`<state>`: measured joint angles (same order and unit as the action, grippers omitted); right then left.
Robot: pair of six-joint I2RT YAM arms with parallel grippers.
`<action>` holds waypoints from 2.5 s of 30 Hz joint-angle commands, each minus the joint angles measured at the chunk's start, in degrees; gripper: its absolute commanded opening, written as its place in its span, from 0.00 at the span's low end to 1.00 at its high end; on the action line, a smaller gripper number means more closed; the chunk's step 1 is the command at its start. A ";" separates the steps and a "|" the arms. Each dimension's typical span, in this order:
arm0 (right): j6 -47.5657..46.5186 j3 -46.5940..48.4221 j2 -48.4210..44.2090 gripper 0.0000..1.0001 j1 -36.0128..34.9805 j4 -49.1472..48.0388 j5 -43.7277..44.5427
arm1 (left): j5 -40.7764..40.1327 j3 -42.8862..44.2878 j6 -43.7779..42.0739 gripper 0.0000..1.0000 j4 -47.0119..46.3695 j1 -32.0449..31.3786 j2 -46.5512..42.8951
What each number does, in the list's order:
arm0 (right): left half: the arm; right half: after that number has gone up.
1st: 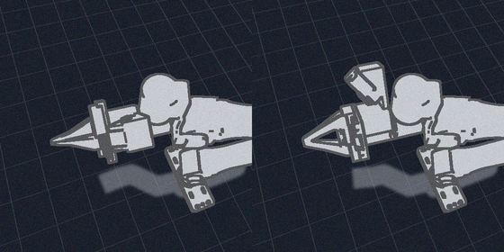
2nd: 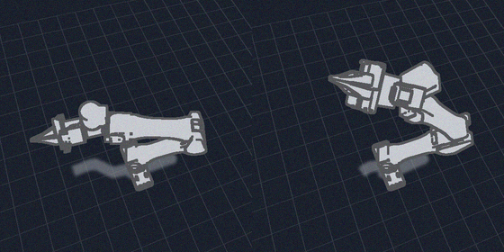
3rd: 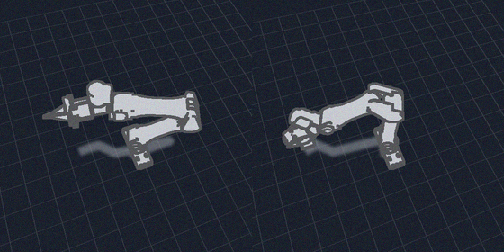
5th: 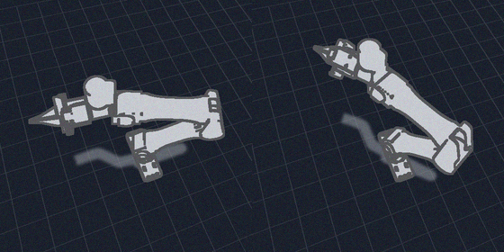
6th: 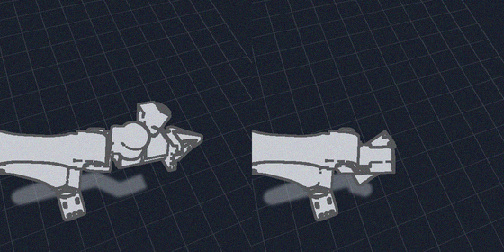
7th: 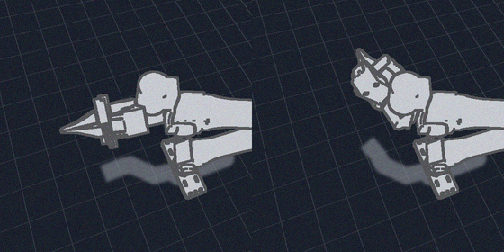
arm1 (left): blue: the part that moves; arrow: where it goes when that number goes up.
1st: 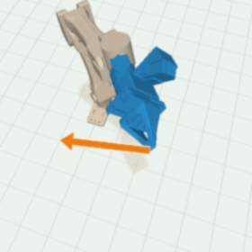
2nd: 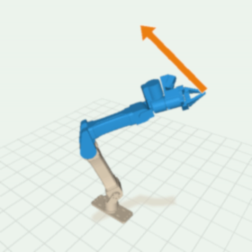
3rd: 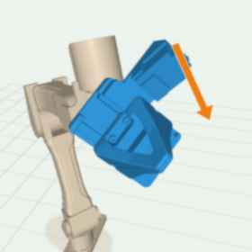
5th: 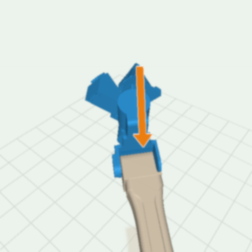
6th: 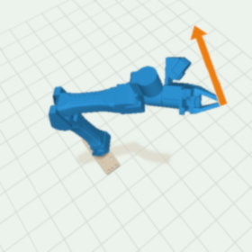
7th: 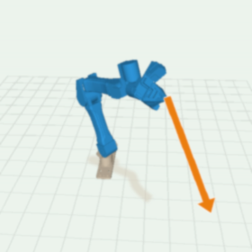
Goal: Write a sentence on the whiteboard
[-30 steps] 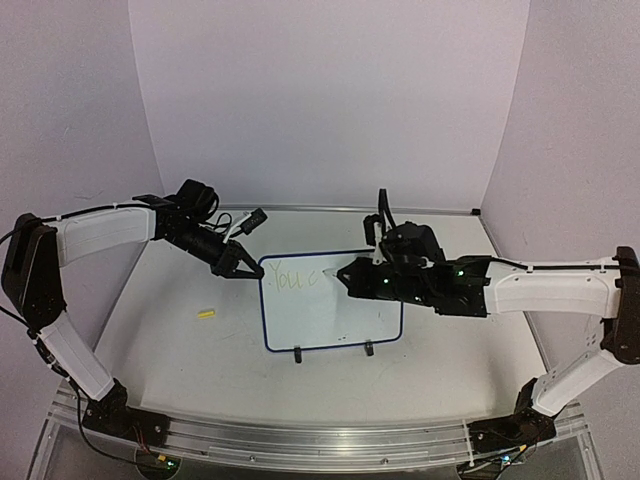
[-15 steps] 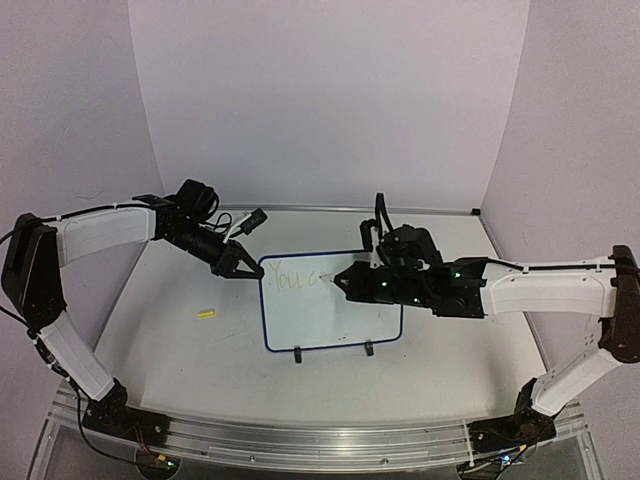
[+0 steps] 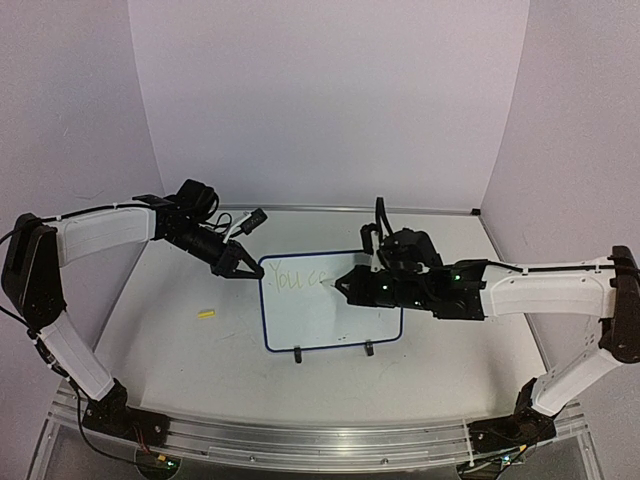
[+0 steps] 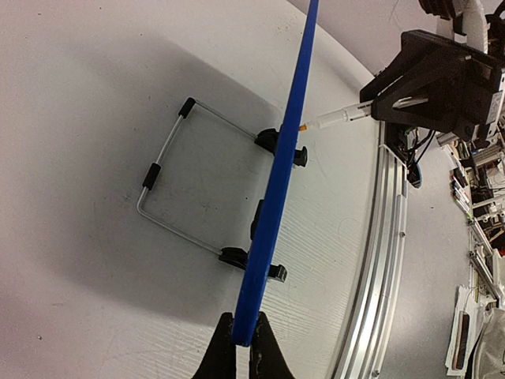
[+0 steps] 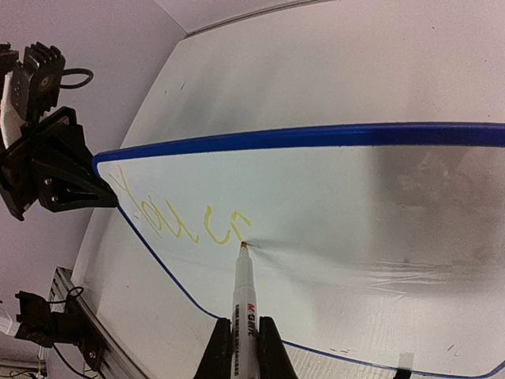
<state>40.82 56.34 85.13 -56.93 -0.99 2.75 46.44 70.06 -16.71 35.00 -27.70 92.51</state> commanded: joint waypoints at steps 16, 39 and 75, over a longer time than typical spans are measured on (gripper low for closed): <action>-0.81 2.48 -2.30 0.00 0.41 0.63 5.66 | -4.16 0.95 -1.59 0.00 2.46 -0.52 -1.02; 1.04 -0.46 -4.76 0.00 0.39 0.89 5.47 | -4.19 0.95 -1.63 0.00 2.44 -0.60 -1.11; 1.39 0.28 -2.94 0.00 0.34 3.13 6.30 | -4.34 1.04 -1.66 0.00 2.53 -0.72 -0.89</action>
<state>40.99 57.01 82.13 -56.86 1.13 7.53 46.24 70.06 -16.76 35.09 -27.97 92.31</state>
